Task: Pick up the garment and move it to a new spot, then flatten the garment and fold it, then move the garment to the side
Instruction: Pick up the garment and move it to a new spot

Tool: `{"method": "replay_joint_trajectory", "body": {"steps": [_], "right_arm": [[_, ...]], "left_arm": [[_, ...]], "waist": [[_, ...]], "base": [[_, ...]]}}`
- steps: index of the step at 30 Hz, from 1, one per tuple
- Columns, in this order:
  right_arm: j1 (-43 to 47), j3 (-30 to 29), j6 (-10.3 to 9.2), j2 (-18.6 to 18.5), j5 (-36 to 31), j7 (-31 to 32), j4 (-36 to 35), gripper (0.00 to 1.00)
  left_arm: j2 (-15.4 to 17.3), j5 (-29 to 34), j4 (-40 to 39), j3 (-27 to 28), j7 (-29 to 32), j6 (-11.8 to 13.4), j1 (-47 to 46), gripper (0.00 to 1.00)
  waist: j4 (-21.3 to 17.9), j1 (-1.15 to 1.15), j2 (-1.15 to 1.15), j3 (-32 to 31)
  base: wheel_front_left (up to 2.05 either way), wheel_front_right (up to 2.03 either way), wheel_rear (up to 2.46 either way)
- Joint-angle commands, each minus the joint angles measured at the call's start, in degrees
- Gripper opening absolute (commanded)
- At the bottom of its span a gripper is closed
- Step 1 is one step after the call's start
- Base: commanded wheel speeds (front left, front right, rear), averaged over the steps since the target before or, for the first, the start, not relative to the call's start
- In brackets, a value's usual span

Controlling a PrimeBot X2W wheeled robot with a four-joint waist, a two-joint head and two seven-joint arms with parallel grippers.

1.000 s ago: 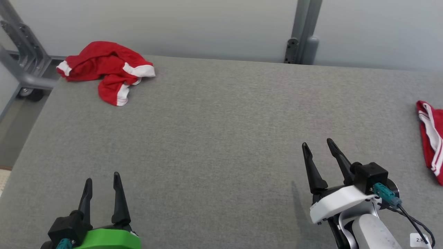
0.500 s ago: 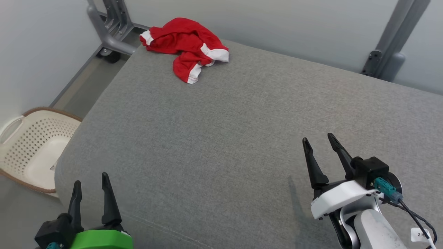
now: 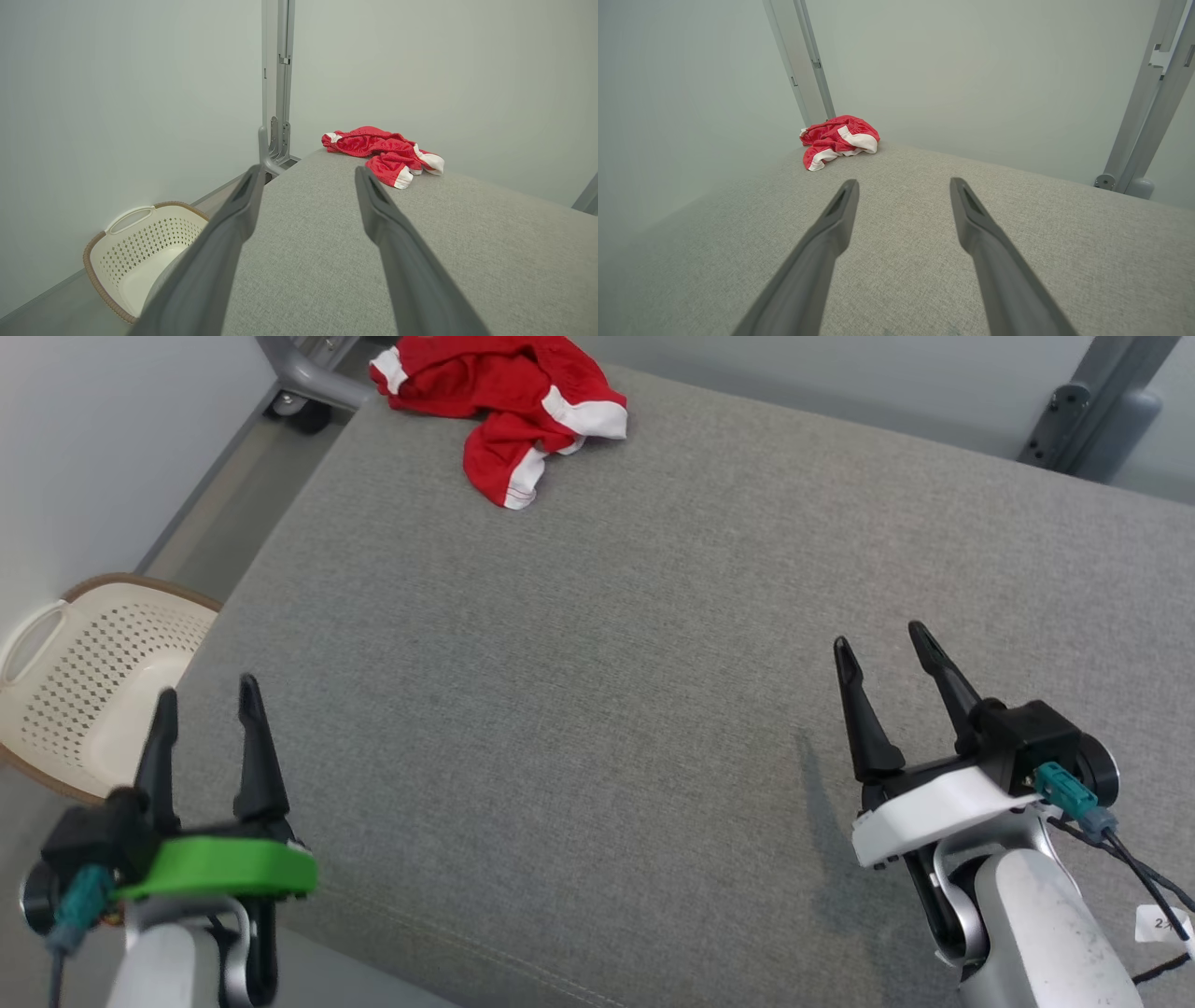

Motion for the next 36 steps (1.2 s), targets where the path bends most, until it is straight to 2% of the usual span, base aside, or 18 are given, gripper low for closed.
{"method": "replay_joint_trajectory", "body": {"steps": [1, 8, 14, 18, 26, 31, 34, 36], "right_arm": [[-1.3, 0.1, -0.08, -0.3, -0.9, 0.5, -1.1, 1.0], [-5.3, 0.6, -0.08, -0.9, -2.5, 1.8, -6.4, 1.0], [-7.6, 1.0, -0.08, -1.3, -3.4, 2.1, -10.0, 1.0], [-7.6, 0.3, -0.08, -1.2, -3.7, 2.0, -12.8, 1.0], [-6.3, -0.1, -0.08, -1.0, -4.1, 1.9, -19.4, 1.0], [-5.4, 0.2, -0.08, -1.1, -5.0, 2.5, -22.5, 1.0], [-5.0, 0.6, -0.08, -1.0, -5.1, 2.9, -23.7, 1.0], [-4.8, 0.7, -0.08, -0.9, -5.0, 2.9, -24.3, 1.0]], "left_arm": [[1.7, 0.7, 0.8, -0.1, 0.5, -0.9, -4.1, 1.0], [11.9, 1.8, 6.0, -0.1, 8.1, -3.9, -24.2, 1.0], [19.7, -2.8, 12.3, -0.9, 15.8, -5.7, -38.5, 1.0], [24.5, -6.0, 15.4, -4.9, 20.0, -6.0, -44.6, 1.0], [28.9, -13.7, 21.4, -12.8, 23.9, -6.1, -50.8, 1.0], [30.5, -16.5, 25.5, -16.4, 22.5, -6.1, -51.9, 1.0], [31.8, -15.5, 29.3, -17.3, 20.8, -6.0, -52.8, 1.0], [31.6, -15.3, 32.2, -17.4, 19.6, -6.0, -53.5, 1.0]], "waist": [[-5.0, 0.0, 0.0, 5.5], [-14.0, 0.0, 0.0, 14.0], [-21.6, 0.0, 0.0, 19.8], [-25.4, 0.0, 0.0, 23.7], [-28.9, 0.0, 0.0, 29.1], [-29.7, 0.0, 0.0, 30.1], [-30.0, 0.0, 0.0, 30.3], [-30.3, 0.0, 0.0, 30.4]], "base": [[0.0, 0.0, 0.0], [0.0, 0.0, 0.0], [0.0, 0.0, 0.0], [0.0, 0.0, 0.0], [0.0, 0.0, 0.0], [0.0, 0.0, 0.0], [0.0, 0.0, 0.0], [0.0, 0.0, 0.0]]}}
